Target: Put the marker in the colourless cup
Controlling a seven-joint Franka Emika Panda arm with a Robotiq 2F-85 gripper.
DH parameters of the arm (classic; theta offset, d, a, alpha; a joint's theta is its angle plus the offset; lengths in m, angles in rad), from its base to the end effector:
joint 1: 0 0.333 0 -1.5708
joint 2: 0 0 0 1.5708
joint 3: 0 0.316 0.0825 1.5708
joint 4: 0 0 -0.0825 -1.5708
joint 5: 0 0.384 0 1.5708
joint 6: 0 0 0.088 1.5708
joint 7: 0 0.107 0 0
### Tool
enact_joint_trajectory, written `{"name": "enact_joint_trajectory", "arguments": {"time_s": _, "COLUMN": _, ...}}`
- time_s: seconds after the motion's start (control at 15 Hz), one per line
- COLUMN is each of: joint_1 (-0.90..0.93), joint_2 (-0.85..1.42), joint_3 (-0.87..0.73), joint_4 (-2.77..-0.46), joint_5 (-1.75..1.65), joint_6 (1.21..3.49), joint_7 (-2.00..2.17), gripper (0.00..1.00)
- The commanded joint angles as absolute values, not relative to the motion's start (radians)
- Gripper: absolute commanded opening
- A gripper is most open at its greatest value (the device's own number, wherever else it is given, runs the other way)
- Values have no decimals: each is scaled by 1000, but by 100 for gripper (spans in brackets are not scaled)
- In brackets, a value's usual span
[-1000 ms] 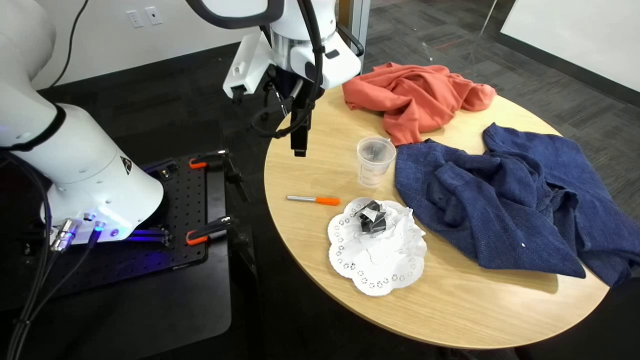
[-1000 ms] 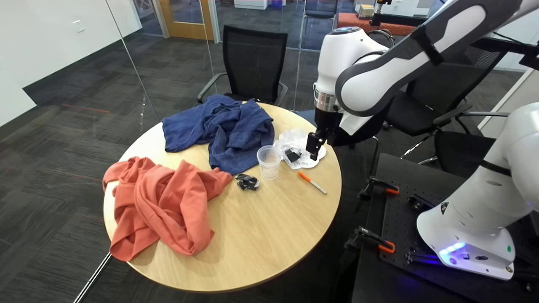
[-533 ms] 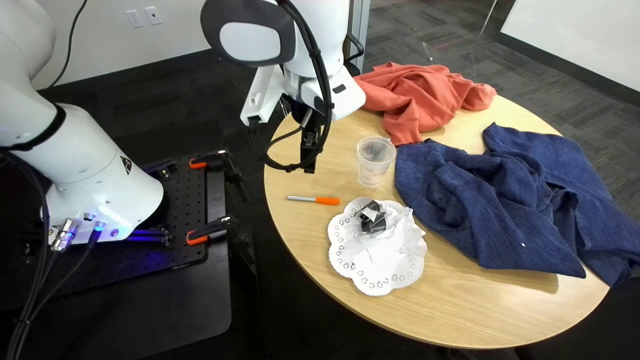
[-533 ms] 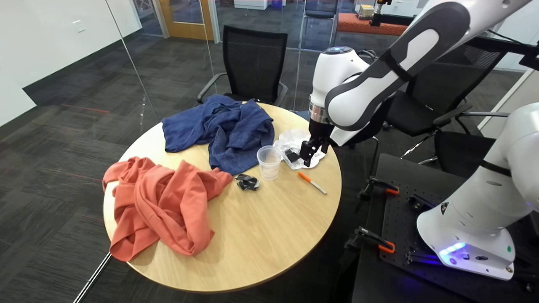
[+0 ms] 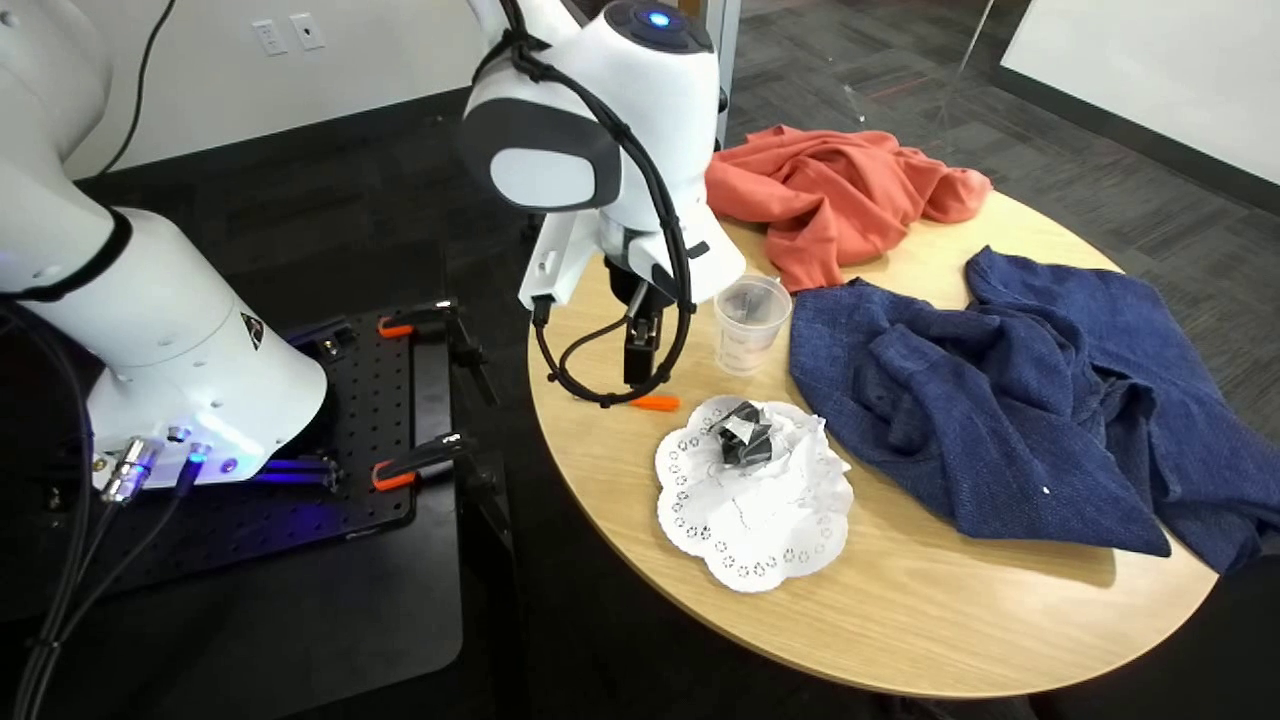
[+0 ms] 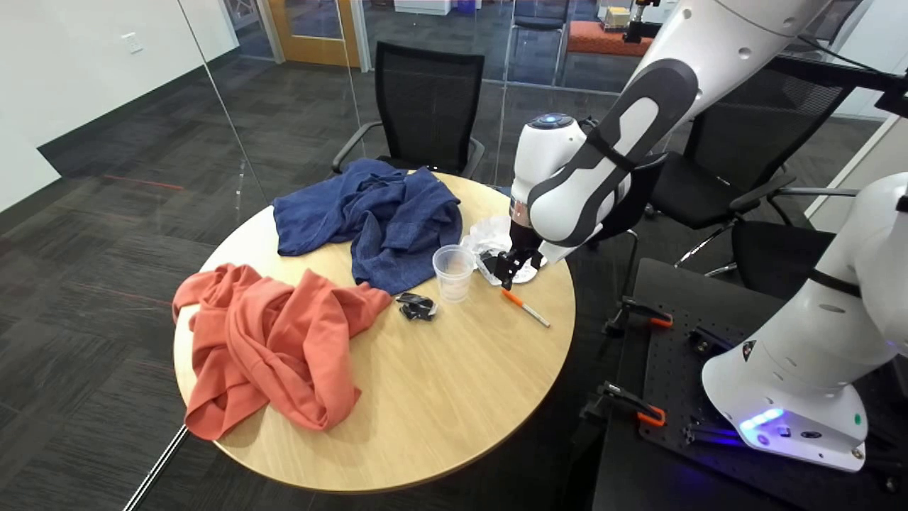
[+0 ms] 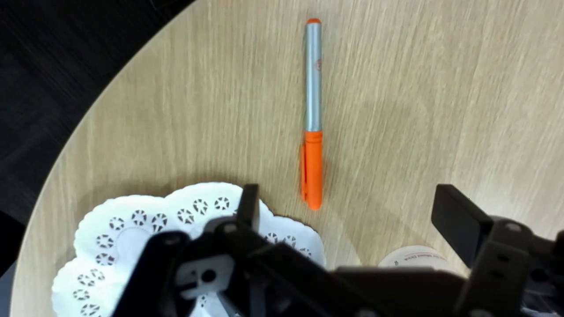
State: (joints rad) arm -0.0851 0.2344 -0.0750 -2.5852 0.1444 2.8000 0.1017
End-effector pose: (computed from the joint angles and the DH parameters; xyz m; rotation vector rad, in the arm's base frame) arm 0.4320 -0.0785 0.1746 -3.0504 0.6127 0.0263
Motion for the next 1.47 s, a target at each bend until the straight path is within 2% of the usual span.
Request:
{"name": "enact_joint_trajectory", "arguments": {"time_s": 0.0, "joint_1": -88, "joint_2": 323, "joint_3": -85, "joint_4": -2533, "joint_5": 144, "joint_6": 2841, "joint_7": 118, "gripper": 100}}
{"name": "enact_joint_trajectory", "arguments": {"time_s": 1.0, "joint_1": -82, "joint_2": 502, "joint_3": -99, "joint_4": -2448, "joint_5": 141, "joint_6": 2894, "joint_7": 127, "gripper": 100}}
{"name": "enact_joint_trajectory", "arguments": {"time_s": 1.07, "joint_1": -83, "joint_2": 507, "joint_3": -98, "joint_4": -2446, "joint_5": 142, "joint_6": 2896, "joint_7": 126, "gripper": 75}}
{"name": "enact_joint_trajectory", "arguments": {"time_s": 1.13, "joint_1": -82, "joint_2": 511, "joint_3": -99, "joint_4": -2443, "joint_5": 141, "joint_6": 2896, "joint_7": 127, "gripper": 74}}
{"name": "enact_joint_trajectory", "arguments": {"time_s": 1.2, "joint_1": -83, "joint_2": 514, "joint_3": -98, "joint_4": -2441, "joint_5": 142, "joint_6": 2896, "joint_7": 126, "gripper": 68}}
{"name": "enact_joint_trajectory", "arguments": {"time_s": 1.4, "joint_1": -90, "joint_2": 518, "joint_3": -92, "joint_4": -2437, "joint_5": 147, "joint_6": 2896, "joint_7": 123, "gripper": 42}}
